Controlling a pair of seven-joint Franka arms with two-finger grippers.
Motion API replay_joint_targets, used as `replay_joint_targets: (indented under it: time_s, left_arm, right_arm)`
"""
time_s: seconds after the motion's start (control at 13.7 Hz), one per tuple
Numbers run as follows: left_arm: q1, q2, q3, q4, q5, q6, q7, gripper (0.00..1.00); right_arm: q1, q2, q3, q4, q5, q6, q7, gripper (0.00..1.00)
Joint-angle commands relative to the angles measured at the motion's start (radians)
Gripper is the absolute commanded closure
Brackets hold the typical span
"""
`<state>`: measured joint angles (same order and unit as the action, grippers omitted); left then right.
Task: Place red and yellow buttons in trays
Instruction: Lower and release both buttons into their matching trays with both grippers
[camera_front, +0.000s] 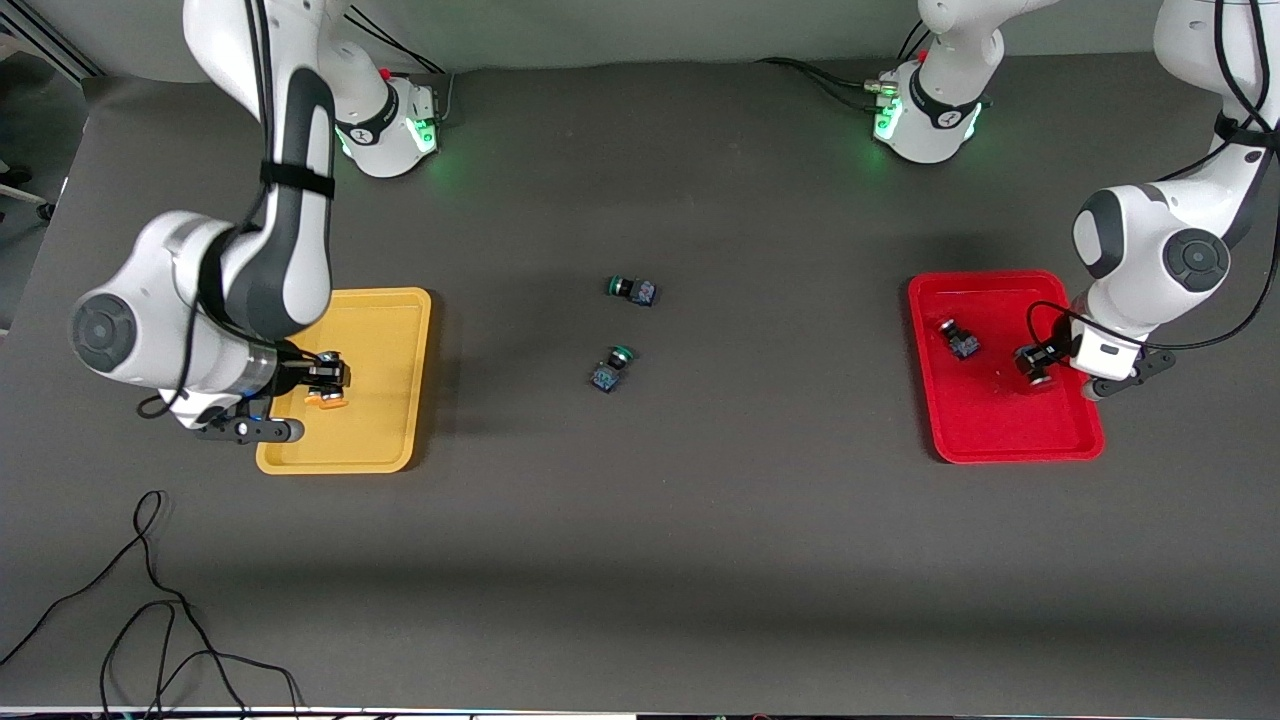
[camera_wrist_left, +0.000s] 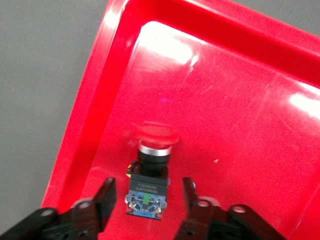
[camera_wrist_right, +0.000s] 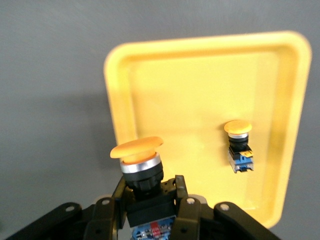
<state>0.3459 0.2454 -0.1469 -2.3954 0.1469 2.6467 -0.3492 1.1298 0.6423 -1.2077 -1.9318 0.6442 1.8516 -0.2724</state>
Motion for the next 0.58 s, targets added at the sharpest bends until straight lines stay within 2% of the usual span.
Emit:
replay_joint_targets:
  time_s: [0.0,0.15,0.29,0.36,0.44,0.51]
  left_arm:
    - [0.002,-0.023,0.001,0.028,0.003,-0.007,0.002,0.00]
    - [0.004,-0.047,0.001,0.120,0.003,-0.174,0.082,0.00]
    - [0.005,-0.057,0.003,0.291,0.003,-0.447,0.165,0.00]
    - [0.002,-0.055,0.001,0.388,0.000,-0.575,0.188,0.00]
    - [-0.001,-0.058,-0.002,0.466,-0.001,-0.678,0.208,0.00]
    - [-0.008,-0.061,-0.005,0.540,-0.007,-0.773,0.232,0.00]
  right_arm:
    - [-0.121,0.063,0.149,-0.007,0.018,0.044,-0.022,1.00]
    - [-0.203,0.082,0.252,-0.007,0.017,0.076,-0.024,1.00]
    - [-0.214,0.086,0.267,-0.006,0.014,0.077,-0.024,1.00]
    - [-0.214,0.088,0.267,-0.006,0.014,0.077,-0.019,0.94]
    - [-0.216,0.091,0.269,-0.004,0.014,0.075,-0.007,0.59]
    - [-0.216,0.094,0.269,0.004,0.014,0.069,-0.004,0.18]
